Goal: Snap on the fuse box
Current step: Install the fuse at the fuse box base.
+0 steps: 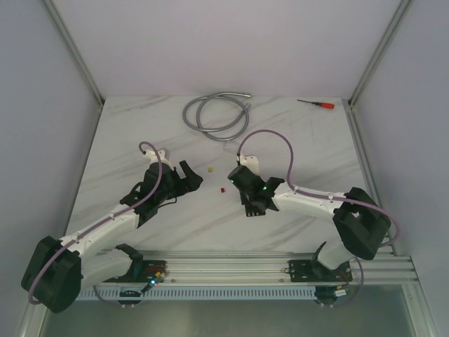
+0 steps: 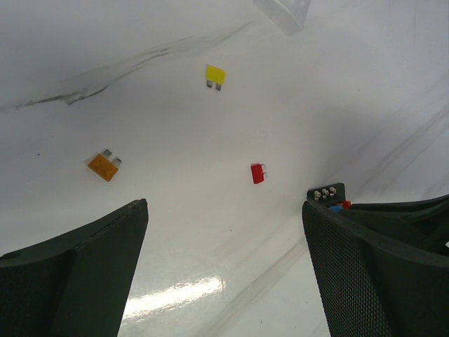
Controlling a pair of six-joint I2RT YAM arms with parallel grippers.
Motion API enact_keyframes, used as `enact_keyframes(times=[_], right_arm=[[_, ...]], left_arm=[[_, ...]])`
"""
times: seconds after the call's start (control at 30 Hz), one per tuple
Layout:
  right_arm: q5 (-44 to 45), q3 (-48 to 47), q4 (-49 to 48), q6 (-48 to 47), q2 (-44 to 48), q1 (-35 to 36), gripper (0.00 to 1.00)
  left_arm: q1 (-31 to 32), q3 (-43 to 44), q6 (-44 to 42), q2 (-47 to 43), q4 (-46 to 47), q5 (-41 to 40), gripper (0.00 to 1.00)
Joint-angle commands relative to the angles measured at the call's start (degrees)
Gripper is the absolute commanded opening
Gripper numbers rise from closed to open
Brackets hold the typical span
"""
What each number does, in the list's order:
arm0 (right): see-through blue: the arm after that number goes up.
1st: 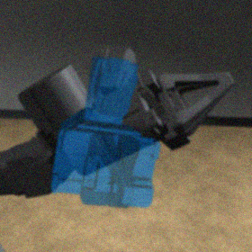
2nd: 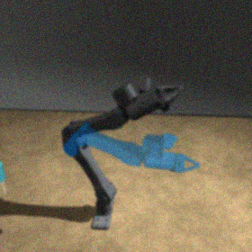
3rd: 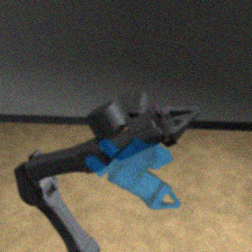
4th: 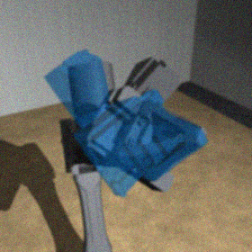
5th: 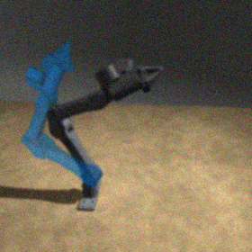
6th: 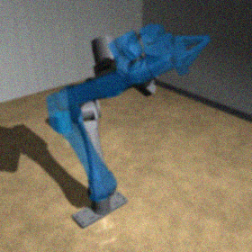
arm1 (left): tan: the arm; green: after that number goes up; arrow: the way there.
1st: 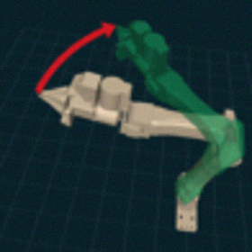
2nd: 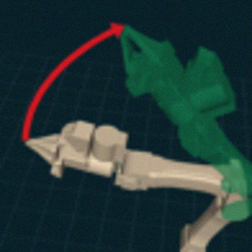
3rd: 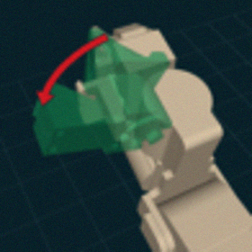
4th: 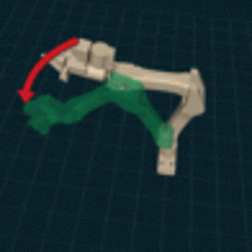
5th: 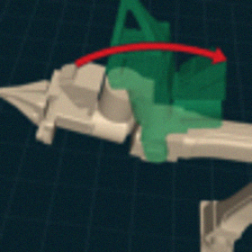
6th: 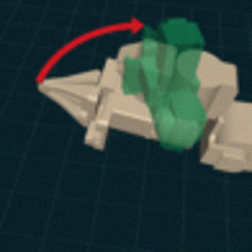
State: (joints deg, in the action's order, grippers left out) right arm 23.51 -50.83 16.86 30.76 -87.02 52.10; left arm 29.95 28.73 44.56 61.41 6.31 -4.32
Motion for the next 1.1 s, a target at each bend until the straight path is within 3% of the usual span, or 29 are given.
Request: enact_keyframes(times=[0.0, 1.07], right_arm=[[-0.3, -1.8, 0.1, -0.5, -0.9, -0.3, 0.32], [0.1, -2.2, 1.0, -0.1, -2.3, -0.3, 0.21]], left_arm=[[-0.4, -0.4, 0.1, -0.7, -0.3, 0.3, 1.0], [-0.5, -0.3, 0.1, -0.5, -0.3, 0.4, 1.0]])
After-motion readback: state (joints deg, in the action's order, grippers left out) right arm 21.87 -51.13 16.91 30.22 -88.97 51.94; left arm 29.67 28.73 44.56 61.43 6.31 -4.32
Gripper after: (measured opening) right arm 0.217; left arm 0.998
